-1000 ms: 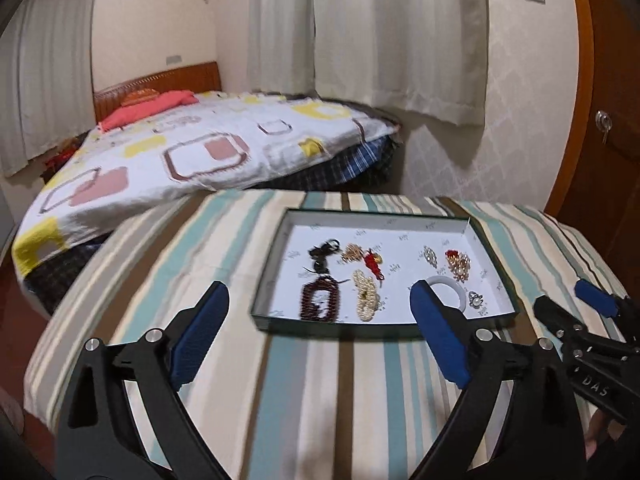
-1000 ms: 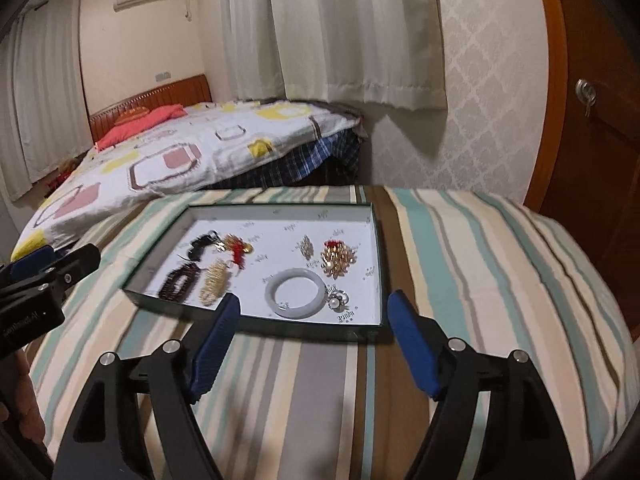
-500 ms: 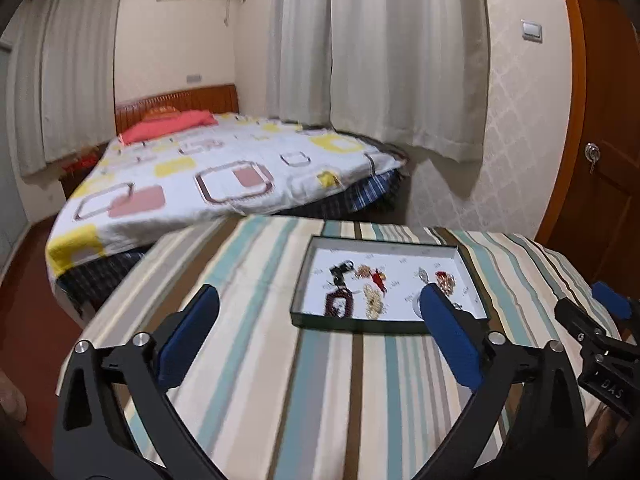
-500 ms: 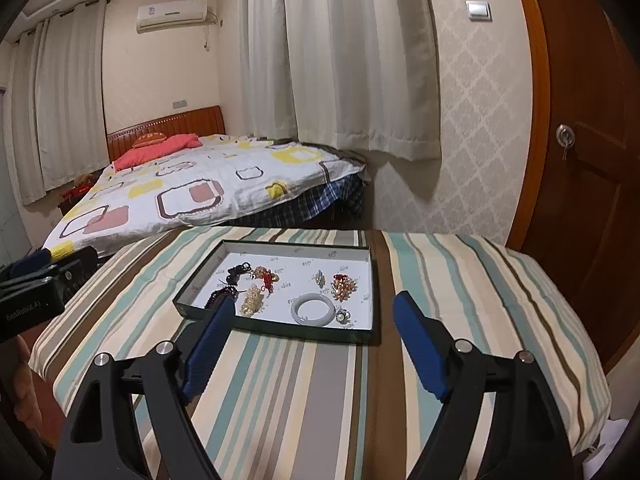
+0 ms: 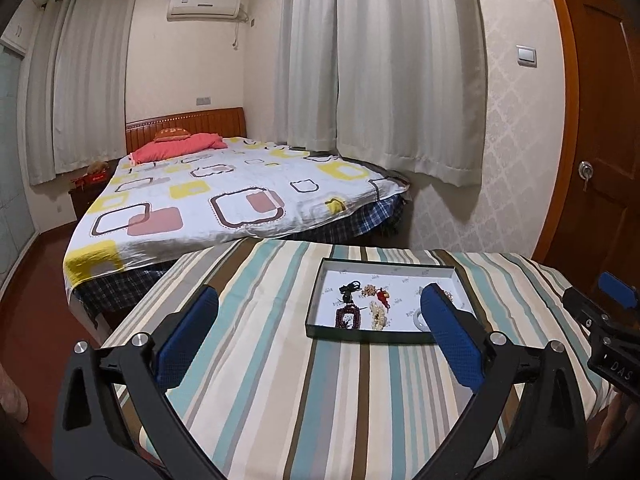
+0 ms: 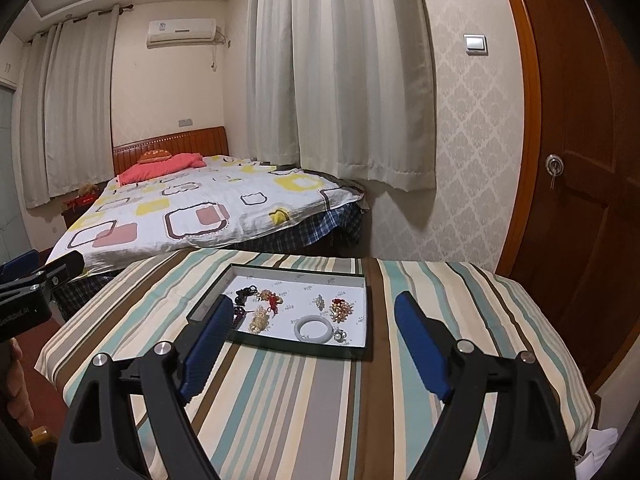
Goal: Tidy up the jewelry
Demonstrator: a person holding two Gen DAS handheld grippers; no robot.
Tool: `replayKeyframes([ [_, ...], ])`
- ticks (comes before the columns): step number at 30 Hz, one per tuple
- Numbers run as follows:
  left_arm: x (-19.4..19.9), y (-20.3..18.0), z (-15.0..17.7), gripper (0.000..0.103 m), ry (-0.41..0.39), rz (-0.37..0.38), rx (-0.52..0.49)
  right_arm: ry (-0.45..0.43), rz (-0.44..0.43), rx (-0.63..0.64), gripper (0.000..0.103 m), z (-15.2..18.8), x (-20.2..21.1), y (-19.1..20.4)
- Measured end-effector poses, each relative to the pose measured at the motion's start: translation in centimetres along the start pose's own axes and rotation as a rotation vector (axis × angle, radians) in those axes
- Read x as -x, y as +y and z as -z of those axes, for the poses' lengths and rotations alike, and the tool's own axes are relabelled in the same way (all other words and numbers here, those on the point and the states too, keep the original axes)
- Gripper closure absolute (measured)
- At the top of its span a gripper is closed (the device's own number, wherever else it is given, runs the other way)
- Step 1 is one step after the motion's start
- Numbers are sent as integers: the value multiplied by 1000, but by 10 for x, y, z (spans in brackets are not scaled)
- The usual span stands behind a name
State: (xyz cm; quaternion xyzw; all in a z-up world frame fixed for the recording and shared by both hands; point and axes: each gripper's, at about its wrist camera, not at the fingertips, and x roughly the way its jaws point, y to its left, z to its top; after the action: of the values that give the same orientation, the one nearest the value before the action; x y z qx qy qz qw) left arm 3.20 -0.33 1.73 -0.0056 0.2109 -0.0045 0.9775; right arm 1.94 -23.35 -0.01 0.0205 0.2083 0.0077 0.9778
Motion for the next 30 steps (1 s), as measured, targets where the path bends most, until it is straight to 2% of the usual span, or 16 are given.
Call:
replayKeyframes([
  [30,3,1,2,4,-5,6,3,-11,6,-2,23,2,5,1],
])
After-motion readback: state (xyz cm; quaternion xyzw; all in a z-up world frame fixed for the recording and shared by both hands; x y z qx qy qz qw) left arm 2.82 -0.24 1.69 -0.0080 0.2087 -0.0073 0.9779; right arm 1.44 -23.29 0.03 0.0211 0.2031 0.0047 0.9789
